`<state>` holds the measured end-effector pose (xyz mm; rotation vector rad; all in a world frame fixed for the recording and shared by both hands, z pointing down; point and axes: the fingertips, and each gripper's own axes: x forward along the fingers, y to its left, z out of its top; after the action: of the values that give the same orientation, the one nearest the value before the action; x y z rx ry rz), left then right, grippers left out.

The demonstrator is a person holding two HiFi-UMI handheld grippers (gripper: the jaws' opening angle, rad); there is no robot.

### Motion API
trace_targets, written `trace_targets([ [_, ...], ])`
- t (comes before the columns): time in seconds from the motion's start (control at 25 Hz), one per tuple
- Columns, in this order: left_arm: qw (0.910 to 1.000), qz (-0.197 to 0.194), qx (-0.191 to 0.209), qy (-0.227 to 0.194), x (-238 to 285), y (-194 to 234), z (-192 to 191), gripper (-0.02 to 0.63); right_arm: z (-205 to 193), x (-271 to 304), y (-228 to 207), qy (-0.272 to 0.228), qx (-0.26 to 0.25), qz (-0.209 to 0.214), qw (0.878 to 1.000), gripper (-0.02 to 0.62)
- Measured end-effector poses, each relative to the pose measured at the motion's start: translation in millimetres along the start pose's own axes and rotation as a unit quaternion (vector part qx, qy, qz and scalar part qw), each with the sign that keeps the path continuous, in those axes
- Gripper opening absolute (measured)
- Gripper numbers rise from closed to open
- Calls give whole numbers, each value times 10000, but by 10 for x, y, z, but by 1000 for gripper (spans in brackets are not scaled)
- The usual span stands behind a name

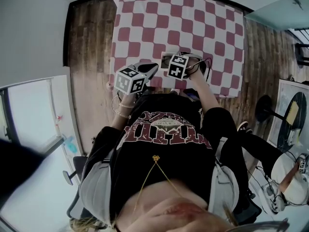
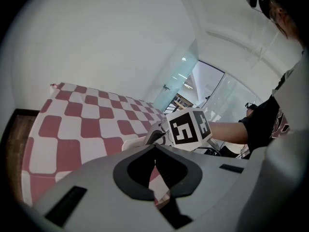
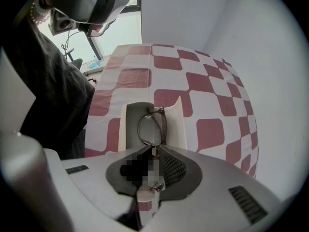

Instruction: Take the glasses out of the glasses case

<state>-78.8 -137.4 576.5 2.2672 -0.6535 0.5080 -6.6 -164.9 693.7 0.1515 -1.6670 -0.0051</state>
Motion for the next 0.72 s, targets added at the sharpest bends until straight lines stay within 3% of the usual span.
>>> trace_targets([
  [0.72,9999,16,148,-7,15,-33,88,8,-1,-21,-8,-287,-84,-266,9992,57],
])
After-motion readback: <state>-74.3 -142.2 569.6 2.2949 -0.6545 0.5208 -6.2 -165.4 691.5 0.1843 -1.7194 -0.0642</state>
